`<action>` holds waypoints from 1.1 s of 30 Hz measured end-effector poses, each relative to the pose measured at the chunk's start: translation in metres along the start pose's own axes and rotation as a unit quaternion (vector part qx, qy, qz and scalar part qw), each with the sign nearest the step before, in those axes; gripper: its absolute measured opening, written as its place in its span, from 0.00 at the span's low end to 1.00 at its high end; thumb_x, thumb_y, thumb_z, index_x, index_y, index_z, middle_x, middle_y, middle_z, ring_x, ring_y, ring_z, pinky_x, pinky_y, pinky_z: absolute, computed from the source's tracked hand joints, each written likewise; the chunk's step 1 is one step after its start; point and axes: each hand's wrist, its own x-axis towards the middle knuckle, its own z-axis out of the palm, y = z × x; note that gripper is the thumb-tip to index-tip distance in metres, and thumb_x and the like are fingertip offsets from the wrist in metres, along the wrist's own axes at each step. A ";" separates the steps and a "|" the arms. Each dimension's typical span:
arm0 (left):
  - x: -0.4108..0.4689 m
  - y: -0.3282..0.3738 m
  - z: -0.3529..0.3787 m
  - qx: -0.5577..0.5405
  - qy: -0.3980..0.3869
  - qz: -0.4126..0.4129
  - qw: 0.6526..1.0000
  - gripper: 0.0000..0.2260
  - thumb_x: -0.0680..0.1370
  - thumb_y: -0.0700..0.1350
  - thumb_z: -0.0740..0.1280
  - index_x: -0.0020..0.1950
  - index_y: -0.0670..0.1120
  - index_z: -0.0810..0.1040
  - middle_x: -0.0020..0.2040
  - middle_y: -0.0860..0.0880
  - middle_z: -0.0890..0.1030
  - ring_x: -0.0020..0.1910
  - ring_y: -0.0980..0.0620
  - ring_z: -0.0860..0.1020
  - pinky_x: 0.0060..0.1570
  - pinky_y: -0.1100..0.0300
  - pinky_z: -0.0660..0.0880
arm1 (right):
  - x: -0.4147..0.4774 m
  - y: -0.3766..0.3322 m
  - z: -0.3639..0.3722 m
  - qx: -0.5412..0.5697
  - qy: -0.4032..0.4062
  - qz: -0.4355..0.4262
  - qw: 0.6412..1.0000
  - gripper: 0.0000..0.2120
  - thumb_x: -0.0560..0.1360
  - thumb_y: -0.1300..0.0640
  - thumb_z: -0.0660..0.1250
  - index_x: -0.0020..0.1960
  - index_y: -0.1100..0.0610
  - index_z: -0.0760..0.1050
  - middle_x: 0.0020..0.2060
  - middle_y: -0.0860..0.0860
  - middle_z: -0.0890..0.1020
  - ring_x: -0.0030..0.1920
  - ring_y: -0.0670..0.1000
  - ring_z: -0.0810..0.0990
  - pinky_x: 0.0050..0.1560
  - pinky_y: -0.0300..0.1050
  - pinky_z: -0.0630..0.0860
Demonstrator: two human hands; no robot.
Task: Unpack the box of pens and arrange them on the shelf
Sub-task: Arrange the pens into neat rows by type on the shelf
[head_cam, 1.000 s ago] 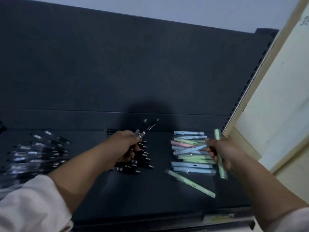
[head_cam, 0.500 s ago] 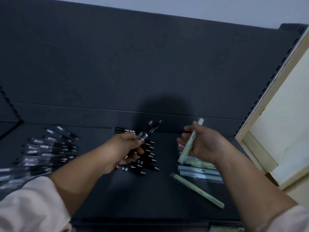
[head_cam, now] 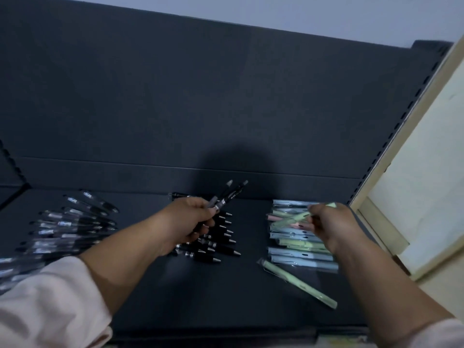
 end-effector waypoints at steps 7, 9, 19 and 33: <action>0.004 0.003 0.004 0.033 -0.039 0.026 0.998 0.05 0.80 0.45 0.63 0.49 0.47 0.78 0.34 0.50 0.80 0.29 0.56 0.74 0.26 0.66 0.68 | 0.000 0.009 -0.007 -0.044 0.056 -0.022 0.997 0.34 0.74 0.66 0.69 0.74 0.59 0.57 0.48 0.64 0.79 0.38 0.59 0.82 0.29 0.43 0.73; 0.004 0.004 0.002 0.033 -0.046 0.029 0.998 0.05 0.80 0.45 0.63 0.49 0.46 0.77 0.34 0.50 0.80 0.29 0.56 0.75 0.26 0.66 0.68 | 0.001 0.009 -0.008 -0.142 0.098 -0.044 0.984 0.36 0.71 0.61 0.70 0.74 0.56 0.57 0.50 0.64 0.79 0.34 0.57 0.78 0.31 0.46 0.73; -0.007 0.003 -0.018 -0.042 -0.052 -0.002 0.998 0.06 0.81 0.45 0.62 0.45 0.49 0.76 0.34 0.49 0.79 0.29 0.56 0.74 0.30 0.64 0.68 | -0.076 -0.024 0.090 -0.157 -0.195 -0.099 0.963 0.05 0.79 0.54 0.64 0.48 0.54 0.77 0.45 0.52 0.82 0.37 0.49 0.78 0.39 0.43 0.75; -0.030 -0.053 -0.131 0.261 0.191 0.053 0.945 0.06 0.78 0.47 0.65 0.44 0.48 0.79 0.40 0.49 0.83 0.41 0.49 0.81 0.42 0.60 0.75 | -0.074 0.009 0.191 -0.585 -0.184 -0.284 0.737 0.11 0.81 0.52 0.58 0.61 0.54 0.69 0.54 0.54 0.74 0.53 0.55 0.73 0.50 0.46 0.70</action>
